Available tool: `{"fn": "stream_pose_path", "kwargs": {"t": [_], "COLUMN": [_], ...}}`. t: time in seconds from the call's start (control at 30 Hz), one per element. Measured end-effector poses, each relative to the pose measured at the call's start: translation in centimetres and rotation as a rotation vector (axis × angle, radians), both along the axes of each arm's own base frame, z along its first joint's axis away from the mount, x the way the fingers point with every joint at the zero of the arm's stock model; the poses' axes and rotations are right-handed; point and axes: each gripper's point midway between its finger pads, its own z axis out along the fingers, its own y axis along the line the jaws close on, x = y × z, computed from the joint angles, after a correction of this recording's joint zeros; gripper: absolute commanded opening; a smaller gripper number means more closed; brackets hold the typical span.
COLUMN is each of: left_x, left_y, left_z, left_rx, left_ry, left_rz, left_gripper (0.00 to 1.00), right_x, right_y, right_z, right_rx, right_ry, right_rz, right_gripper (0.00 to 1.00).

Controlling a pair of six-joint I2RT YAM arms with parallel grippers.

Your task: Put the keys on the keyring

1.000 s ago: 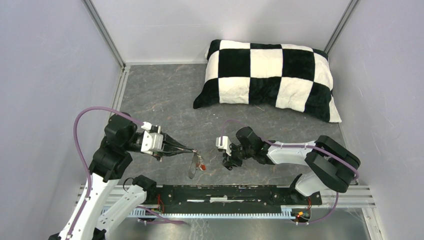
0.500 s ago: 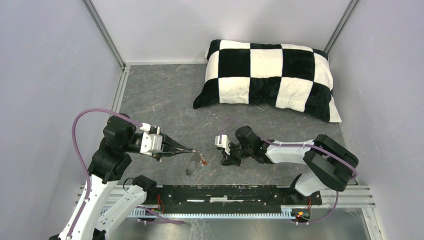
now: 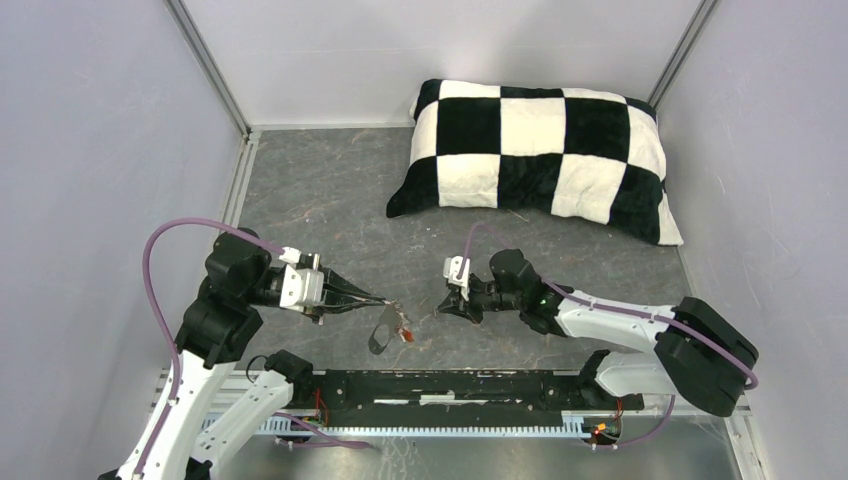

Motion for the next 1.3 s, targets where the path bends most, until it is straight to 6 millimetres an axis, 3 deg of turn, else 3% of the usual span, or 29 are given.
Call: {"fn": "stream_pose_path", "kwargs": {"t": [0.23, 0.37, 0.7, 1.03, 1.17, 1.3], "left_x": [0.0, 0.0, 0.3, 1.1, 1.6, 1.8], "left_y": [0.0, 0.0, -0.2, -0.7, -0.9, -1.1], "left_z": [0.0, 0.0, -0.2, -0.2, -0.2, 0.0], "left_rx": [0.0, 0.0, 0.006, 0.005, 0.003, -0.003], "left_ry": [0.0, 0.0, 0.021, 0.08, 0.106, 0.118], "left_rz": [0.0, 0.001, 0.001, 0.004, 0.007, 0.009], "left_gripper": [0.02, 0.02, 0.02, 0.02, 0.02, 0.02], "right_x": [-0.6, -0.9, -1.7, -3.7, -4.1, -3.9], "right_y": [-1.4, -1.8, -0.9, 1.5, 1.9, 1.9], "right_z": [-1.3, 0.0, 7.7, 20.0, 21.8, 21.9], "right_rx": [-0.032, -0.014, 0.125, 0.285, 0.298, 0.279], "right_ry": [0.035, 0.018, -0.102, -0.4, -0.473, -0.508], "right_rz": [-0.045, -0.043, 0.028, 0.097, 0.1, 0.086], "right_gripper": [0.0, 0.0, 0.01, 0.0, 0.01, 0.0]}}
